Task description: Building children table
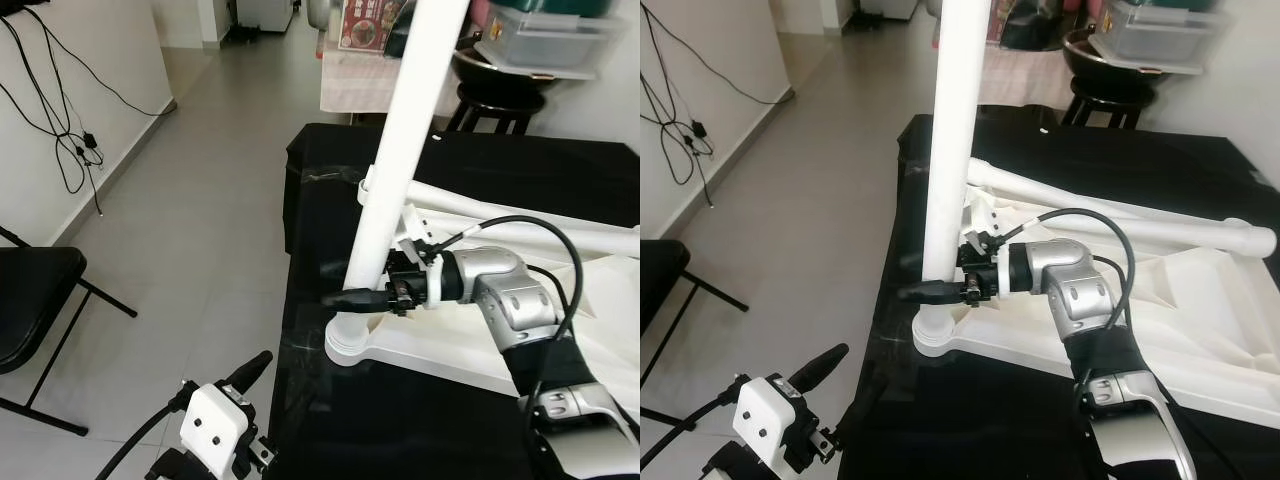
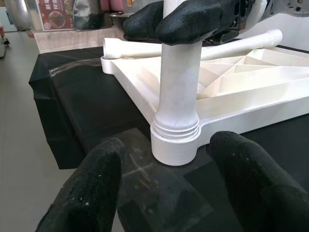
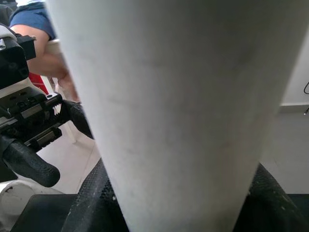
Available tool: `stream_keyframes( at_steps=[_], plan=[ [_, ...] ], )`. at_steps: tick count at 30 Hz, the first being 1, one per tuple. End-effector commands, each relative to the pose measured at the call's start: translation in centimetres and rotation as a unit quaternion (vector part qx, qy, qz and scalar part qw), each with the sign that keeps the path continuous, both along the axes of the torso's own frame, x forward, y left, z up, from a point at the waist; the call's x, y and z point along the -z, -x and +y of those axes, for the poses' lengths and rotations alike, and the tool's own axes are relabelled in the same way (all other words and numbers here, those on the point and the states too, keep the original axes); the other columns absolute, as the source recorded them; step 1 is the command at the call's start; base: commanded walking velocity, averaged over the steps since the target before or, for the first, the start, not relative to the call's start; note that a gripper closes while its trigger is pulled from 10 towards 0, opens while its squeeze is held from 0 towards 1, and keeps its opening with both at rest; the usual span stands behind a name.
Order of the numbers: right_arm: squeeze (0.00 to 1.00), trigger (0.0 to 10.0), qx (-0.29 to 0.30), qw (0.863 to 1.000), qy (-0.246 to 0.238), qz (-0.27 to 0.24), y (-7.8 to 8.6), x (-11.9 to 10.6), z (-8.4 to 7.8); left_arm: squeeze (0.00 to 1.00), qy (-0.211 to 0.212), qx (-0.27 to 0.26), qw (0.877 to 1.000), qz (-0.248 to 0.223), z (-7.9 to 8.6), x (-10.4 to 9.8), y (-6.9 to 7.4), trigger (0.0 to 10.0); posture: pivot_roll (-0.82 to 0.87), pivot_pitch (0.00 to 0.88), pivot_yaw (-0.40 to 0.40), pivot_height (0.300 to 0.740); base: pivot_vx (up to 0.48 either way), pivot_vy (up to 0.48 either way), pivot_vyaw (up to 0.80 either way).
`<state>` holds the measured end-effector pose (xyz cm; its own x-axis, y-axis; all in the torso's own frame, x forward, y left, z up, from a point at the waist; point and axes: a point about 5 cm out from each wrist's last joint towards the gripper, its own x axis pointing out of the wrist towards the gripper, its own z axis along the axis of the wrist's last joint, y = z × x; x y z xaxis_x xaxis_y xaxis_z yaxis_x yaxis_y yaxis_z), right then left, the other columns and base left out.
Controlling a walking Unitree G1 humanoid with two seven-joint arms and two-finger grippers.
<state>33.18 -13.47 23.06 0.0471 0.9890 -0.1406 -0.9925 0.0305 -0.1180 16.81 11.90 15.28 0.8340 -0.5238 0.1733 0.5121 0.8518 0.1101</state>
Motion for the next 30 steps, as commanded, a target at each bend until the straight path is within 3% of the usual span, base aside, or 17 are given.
stream_keyframes(
  at_steps=[1, 4, 6, 9, 10, 11, 12, 13, 14, 15, 23, 24, 26, 27, 28, 29, 30],
  plan=[
    [0.0, 0.0, -0.018, 1.0, -0.011, 0.015, 0.4, 0.4, -0.1, 0.0, -0.001, 0.002, 1.0, 0.005, -0.2, 0.0, 0.2, 10.0, 0.05, 0.164, -0.074, 0.74, 0.0, 0.0, 0.0],
    [0.0, 0.0, 0.014, 0.999, -0.028, 0.01, 1.0, 0.6, -0.9, 0.0, 0.0, 0.001, 1.0, 0.005, -0.2, 0.1, 0.2, 10.0, 0.03, 0.159, -0.083, 0.74, 0.0, 0.0, 0.0],
    [0.0, 0.0, 0.101, 0.994, -0.044, -0.007, 1.9, 1.3, -1.4, 0.0, 0.0, 0.001, 1.0, 0.004, -0.1, 0.1, 0.1, 10.0, 0.01, 0.162, -0.088, 0.74, 0.0, 0.0, 0.0],
    [0.0, 0.0, 0.158, 0.986, -0.052, -0.006, 2.3, 1.8, -1.5, 0.0, 0.0, 0.0, 1.0, 0.004, 0.0, 0.1, 0.1, 10.0, 0.01, 0.162, -0.088, 0.74, 0.0, 0.0, 0.0],
    [0.0, 0.0, 0.309, 0.948, -0.069, -0.017, 2.5, 3.0, -0.6, 0.0, -0.001, 0.0, 1.0, 0.003, 0.1, 0.1, 0.1, 10.0, 0.0, 0.163, -0.085, 0.74, 0.0, 0.0, 0.0],
    [0.0, 0.0, 0.309, 0.948, -0.069, -0.017, 2.5, 3.0, -0.6, 0.0, -0.001, 0.0, 1.0, 0.003, 0.1, 0.1, 0.1, 10.0, 0.0, 0.163, -0.085, 0.74, 0.0, 0.0, 0.0],
    [0.0, 0.0, 0.431, 0.899, -0.076, -0.004, 4.1, 4.8, 0.1, 0.0, -0.001, 0.0, 1.0, 0.003, 0.2, 0.1, 0.0, 10.0, -0.01, 0.165, -0.069, 0.74, 0.0, 0.0, 0.0],
    [0.0, 0.0, 0.431, 0.899, -0.076, -0.004, 4.1, 4.8, 0.1, 0.0, -0.001, 0.0, 1.0, 0.003, 0.2, 0.1, 0.0, 10.0, -0.01, 0.165, -0.069, 0.74, 0.0, 0.0, 0.0],
    [0.0, 0.0, 0.499, 0.864, -0.069, 0.002, 6.0, 6.0, 0.7, 0.0, -0.002, 0.0, 1.0, 0.003, 0.3, 0.1, -0.2, 10.0, -0.01, 0.158, -0.063, 0.74, 0.0, 0.0, 0.0],
    [0.0, 0.0, 0.511, 0.858, -0.059, 0.007, 7.2, 6.7, 1.6, 0.0, -0.003, 0.002, 1.0, 0.003, 0.3, 0.2, -0.3, 10.0, -0.01, 0.153, -0.06, 0.74, 0.0, 0.0, 0.0],
    [0.0, 0.0, 0.483, 0.875, -0.041, -0.008, 6.7, 7.2, 2.1, 0.0, -0.003, 0.001, 1.0, 0.002, 0.2, 0.4, -0.7, 10.0, -0.01, 0.125, -0.073, 0.74, 0.0, 0.0, 0.0],
    [0.0, 6.4, 0.474, 0.88, -0.036, -0.005, 6.7, 7.2, 2.3, 0.0, -0.002, -0.004, 1.0, 0.0, 0.3, 0.4, -0.7, 10.0, -0.01, 0.12, -0.075, 0.74, 0.0, 0.0, 0.0],
    [0.0, 6.4, 0.474, 0.88, -0.036, -0.005, 6.7, 7.2, 2.3, 0.0, -0.002, -0.004, 1.0, 0.0, 0.3, 0.4, -0.7, 10.0, -0.01, 0.12, -0.075, 0.74, 0.0, 0.0, 0.0],
    [0.0, 10.0, 0.453, 0.89, -0.039, 0.007, 6.5, 7.2, 2.6, 0.0, -0.002, -0.008, 1.0, -0.001, 0.3, 0.5, -0.8, 10.0, -0.01, 0.114, -0.079, 0.74, 0.0, 0.0, 0.0],
    [0.0, 10.0, 0.453, 0.89, -0.039, 0.007, 6.5, 7.2, 2.6, 0.0, -0.002, -0.008, 1.0, -0.001, 0.3, 0.5, -0.8, 10.0, -0.01, 0.114, -0.079, 0.74, 0.0, 0.0, 0.0],
    [0.84, 10.0, 0.429, 0.902, -0.051, 0.022, 6.5, 6.8, 3.0, 0.0, -0.001, -0.009, 1.0, -0.002, 0.3, 0.5, -0.8, 10.0, -0.01, 0.112, -0.078, 0.74, 0.0, 0.0, 0.0],
    [0.84, 10.0, 0.429, 0.902, -0.051, 0.022, 6.5, 6.8, 3.0, 0.0, -0.001, -0.009, 1.0, -0.002, 0.3, 0.5, -0.8, 10.0, -0.01, 0.112, -0.078, 0.74, 0.0, 0.0, 0.0]
  ],
)
